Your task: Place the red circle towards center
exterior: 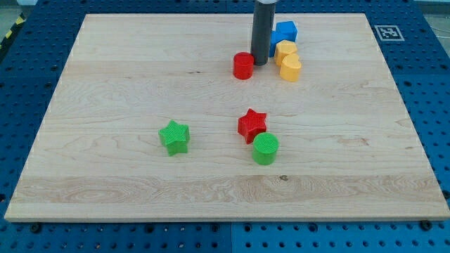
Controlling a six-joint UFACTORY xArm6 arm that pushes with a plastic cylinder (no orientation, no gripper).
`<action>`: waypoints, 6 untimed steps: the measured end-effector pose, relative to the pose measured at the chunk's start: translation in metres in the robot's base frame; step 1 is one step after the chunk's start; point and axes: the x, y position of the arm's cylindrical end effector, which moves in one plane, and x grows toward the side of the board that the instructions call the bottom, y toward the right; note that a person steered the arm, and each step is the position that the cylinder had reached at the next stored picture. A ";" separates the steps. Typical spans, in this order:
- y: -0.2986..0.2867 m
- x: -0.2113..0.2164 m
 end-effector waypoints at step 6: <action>-0.032 0.033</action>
